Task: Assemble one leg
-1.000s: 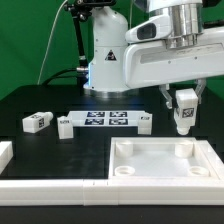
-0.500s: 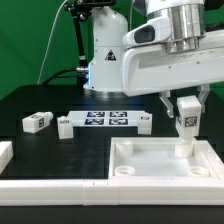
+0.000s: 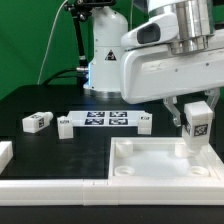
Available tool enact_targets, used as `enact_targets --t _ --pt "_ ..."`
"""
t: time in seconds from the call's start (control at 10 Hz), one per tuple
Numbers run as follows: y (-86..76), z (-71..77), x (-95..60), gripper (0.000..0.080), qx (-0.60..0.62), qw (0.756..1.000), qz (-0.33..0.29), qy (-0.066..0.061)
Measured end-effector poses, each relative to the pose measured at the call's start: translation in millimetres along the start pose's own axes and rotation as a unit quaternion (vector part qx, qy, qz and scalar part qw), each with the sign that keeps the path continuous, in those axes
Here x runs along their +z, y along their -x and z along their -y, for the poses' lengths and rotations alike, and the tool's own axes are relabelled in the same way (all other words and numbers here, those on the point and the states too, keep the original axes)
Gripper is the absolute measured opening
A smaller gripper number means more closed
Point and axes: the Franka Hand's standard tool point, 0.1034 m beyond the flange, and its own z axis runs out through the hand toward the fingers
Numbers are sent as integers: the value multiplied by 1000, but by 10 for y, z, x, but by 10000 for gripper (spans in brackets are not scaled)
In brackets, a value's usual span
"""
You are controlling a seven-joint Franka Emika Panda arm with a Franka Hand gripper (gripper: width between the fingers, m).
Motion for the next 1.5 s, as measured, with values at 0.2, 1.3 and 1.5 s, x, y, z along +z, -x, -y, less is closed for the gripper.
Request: enact_targets --t 0.2,1.3,1.5 --pt "18 -2 10 291 0 1000 3 0" --pt "-8 28 220 291 -7 998 -58 11" --pt "22 45 279 291 -8 998 -62 12"
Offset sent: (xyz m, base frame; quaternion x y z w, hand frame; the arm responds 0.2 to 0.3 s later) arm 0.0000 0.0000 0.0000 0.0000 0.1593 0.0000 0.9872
